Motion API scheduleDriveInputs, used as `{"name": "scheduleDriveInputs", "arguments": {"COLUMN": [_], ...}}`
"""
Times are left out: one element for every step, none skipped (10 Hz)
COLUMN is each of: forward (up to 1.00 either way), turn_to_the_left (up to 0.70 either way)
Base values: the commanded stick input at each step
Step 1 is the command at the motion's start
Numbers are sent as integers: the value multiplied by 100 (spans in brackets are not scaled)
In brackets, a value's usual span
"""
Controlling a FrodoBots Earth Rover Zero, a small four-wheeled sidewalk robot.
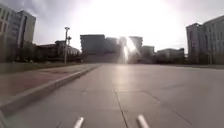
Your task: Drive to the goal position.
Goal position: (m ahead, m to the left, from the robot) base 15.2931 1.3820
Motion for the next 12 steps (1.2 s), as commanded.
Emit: {"name": "scheduleDriveInputs", "arguments": {"forward": [100,100,100,100,100,100,100,100,100,100,100,100], "turn_to_the_left": [0,0,0,0,0,0,0,0,0,0,0,0]}}
